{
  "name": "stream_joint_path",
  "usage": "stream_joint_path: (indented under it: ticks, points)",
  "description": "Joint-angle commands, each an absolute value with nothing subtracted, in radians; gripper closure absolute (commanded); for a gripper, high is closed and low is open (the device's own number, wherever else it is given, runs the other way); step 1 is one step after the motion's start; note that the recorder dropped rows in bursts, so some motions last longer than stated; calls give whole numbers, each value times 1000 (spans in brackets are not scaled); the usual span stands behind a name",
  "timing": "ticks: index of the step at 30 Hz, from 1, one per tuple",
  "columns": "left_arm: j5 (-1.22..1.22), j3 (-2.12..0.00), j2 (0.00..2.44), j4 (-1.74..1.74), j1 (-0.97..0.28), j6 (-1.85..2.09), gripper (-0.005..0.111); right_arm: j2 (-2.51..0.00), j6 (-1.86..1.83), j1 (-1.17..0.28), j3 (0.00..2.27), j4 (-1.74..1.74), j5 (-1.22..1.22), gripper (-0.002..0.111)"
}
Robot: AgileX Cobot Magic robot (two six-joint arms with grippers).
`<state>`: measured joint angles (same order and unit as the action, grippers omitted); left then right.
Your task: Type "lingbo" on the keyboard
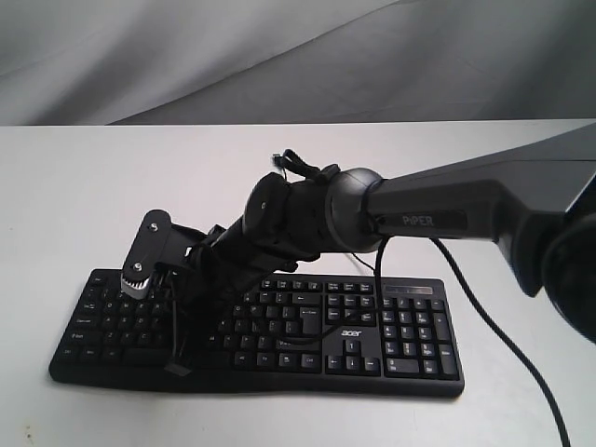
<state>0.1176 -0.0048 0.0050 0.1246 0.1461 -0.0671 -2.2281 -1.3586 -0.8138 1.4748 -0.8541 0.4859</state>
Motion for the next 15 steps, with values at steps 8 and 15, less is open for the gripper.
stream_joint_path:
  ticks: [8, 15]
  points:
    - [109, 0, 0, 125, 139, -69, 106, -2247, -1364, -816, 1481, -855, 476, 108]
    - [109, 0, 0, 125, 139, -69, 106, -2185, -1348, -816, 1481, -833, 510, 108]
